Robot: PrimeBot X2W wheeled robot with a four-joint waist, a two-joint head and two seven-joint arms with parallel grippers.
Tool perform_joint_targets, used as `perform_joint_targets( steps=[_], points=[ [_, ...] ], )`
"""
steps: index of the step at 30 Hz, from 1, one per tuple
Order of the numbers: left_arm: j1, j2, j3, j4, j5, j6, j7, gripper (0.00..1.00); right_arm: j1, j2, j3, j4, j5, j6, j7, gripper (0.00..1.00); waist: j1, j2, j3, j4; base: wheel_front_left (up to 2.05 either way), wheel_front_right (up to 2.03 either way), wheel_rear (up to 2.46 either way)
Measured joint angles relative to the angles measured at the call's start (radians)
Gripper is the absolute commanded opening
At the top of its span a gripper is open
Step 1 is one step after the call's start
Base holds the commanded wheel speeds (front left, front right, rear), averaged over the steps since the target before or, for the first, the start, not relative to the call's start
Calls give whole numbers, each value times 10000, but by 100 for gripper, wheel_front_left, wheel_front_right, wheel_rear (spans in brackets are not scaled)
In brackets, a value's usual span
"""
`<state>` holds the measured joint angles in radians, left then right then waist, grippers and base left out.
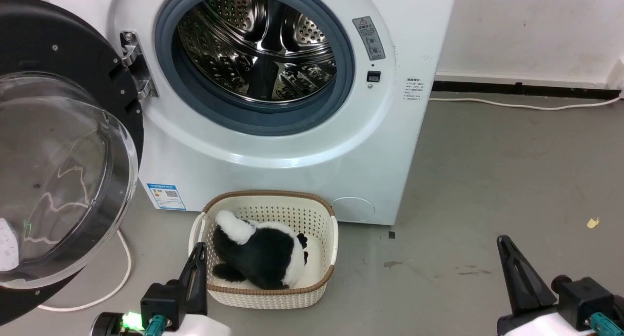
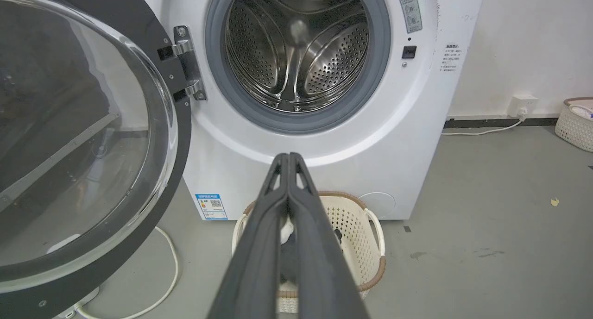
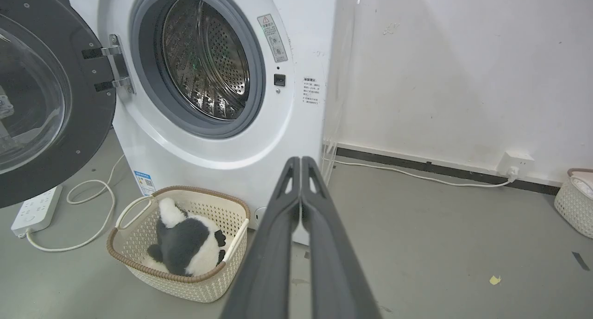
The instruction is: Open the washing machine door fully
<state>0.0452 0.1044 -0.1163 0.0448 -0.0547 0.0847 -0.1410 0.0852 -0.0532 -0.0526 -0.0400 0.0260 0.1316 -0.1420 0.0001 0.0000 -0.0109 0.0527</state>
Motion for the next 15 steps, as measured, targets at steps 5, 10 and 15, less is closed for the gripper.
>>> perform_joint_targets(
  steps=[5,10,15],
  points=[
    [-38,-35,59,-46,6,-79,100,0,-112,0,33,17,-2,0,96,0,-1,0,8,-38,0,0,0],
    [-47,-82,132,-63,59,-98,194,0,-115,0,69,44,-2,0,190,0,-1,0,16,-77,0,0,0],
    [-54,-159,253,-90,90,-174,282,0,-127,0,100,63,-33,0,313,0,0,0,24,-115,0,0,0]
  ],
)
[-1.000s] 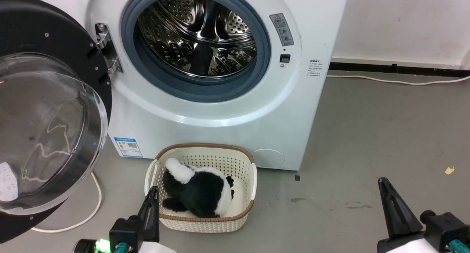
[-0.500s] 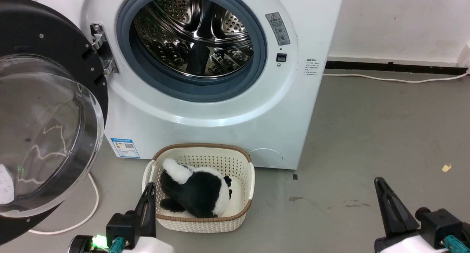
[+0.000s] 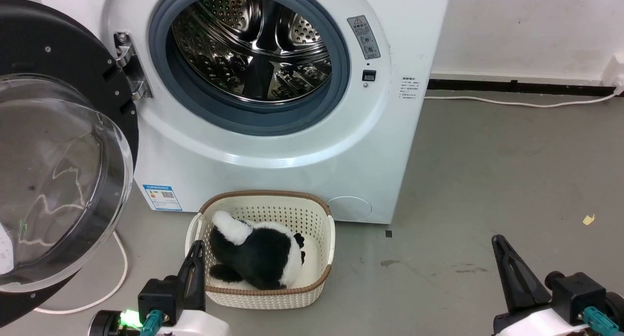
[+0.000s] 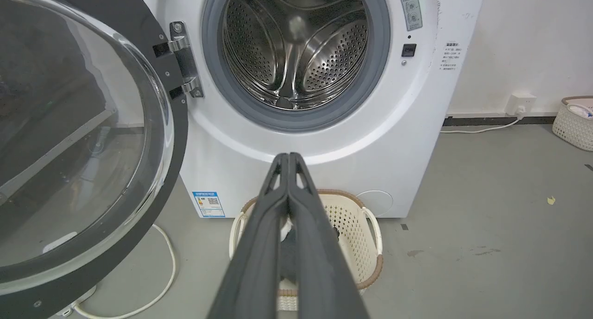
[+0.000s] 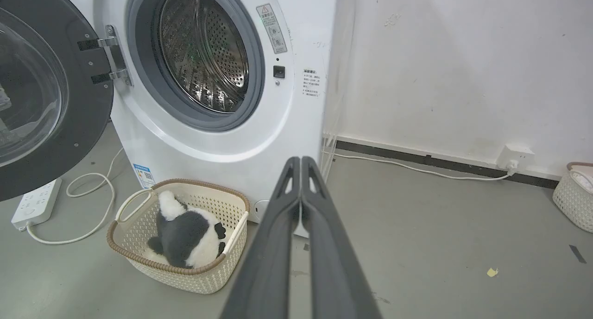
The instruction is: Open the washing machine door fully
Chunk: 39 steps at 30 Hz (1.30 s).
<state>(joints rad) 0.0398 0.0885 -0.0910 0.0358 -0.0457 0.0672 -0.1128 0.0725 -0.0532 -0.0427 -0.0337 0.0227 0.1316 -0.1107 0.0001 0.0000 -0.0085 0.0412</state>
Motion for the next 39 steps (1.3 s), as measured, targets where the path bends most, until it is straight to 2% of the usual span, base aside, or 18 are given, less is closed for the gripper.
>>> perform_joint_targets(
  steps=[39],
  points=[
    [-197,-209,642,-224,267,-453,786,0,-415,0,291,234,-102,0,761,0,0,0,62,-299,0,0,0]
  ],
)
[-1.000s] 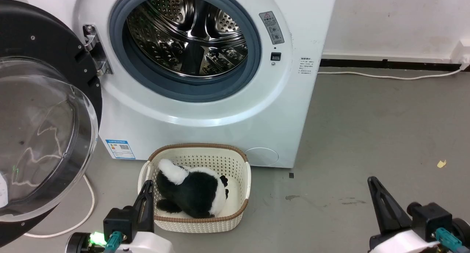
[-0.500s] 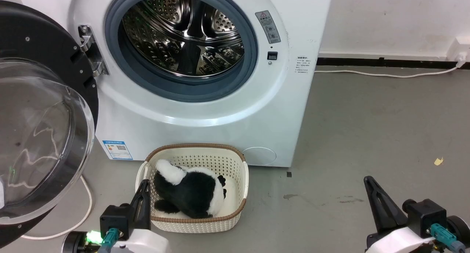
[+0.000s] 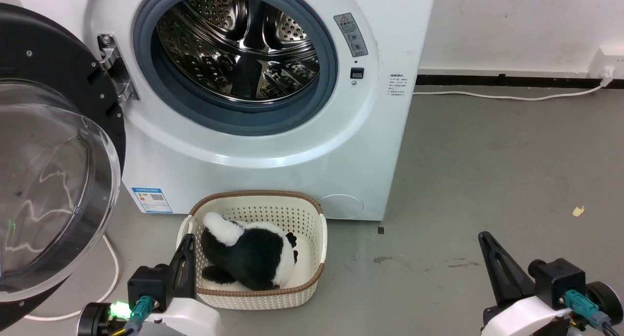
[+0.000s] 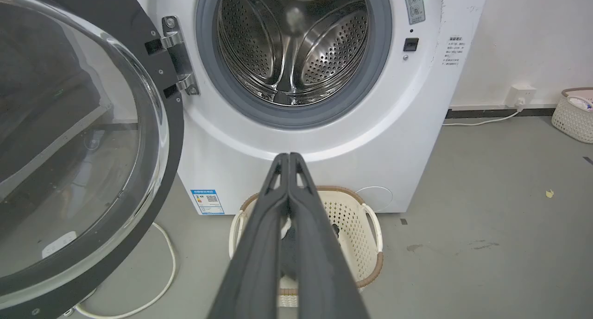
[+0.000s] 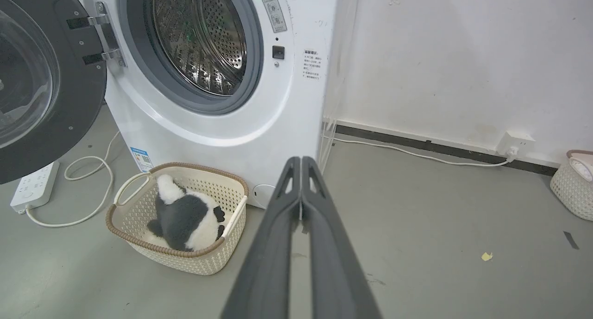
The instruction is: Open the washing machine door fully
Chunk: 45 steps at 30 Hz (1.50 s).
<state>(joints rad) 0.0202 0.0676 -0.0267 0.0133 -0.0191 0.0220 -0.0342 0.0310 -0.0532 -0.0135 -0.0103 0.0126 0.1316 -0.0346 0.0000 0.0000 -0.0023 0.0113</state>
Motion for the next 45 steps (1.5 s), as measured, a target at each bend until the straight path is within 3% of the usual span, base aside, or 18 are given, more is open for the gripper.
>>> perform_joint_targets(
  steps=[45],
  points=[
    [-46,-178,274,-94,102,-176,339,0,-192,0,146,79,-50,0,339,0,0,0,23,-113,0,0,0]
  ],
)
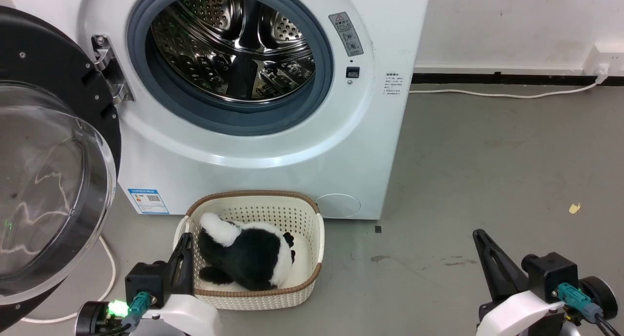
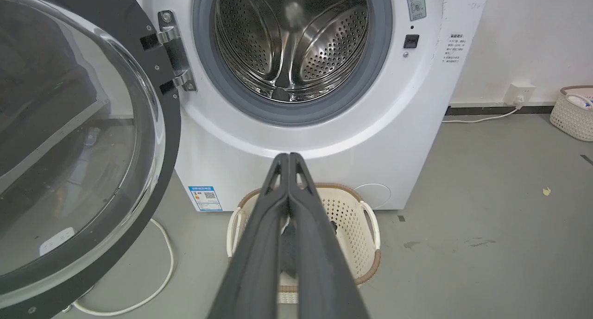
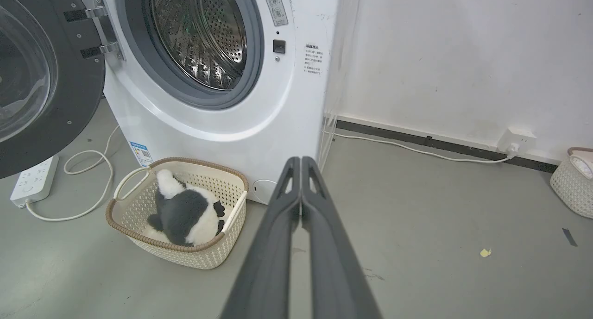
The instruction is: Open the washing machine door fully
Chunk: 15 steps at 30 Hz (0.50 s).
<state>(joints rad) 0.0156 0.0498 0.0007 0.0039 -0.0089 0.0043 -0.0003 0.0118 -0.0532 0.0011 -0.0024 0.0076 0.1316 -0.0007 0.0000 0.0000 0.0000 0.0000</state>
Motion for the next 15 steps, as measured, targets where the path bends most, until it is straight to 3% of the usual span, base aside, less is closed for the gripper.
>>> perform_joint_targets(
  steps=[15],
  points=[
    [0,0,-6,0,0,0,0,0,0,0,-4,0,0,0,0,0,0,0,0,0,0,0,0]
  ],
)
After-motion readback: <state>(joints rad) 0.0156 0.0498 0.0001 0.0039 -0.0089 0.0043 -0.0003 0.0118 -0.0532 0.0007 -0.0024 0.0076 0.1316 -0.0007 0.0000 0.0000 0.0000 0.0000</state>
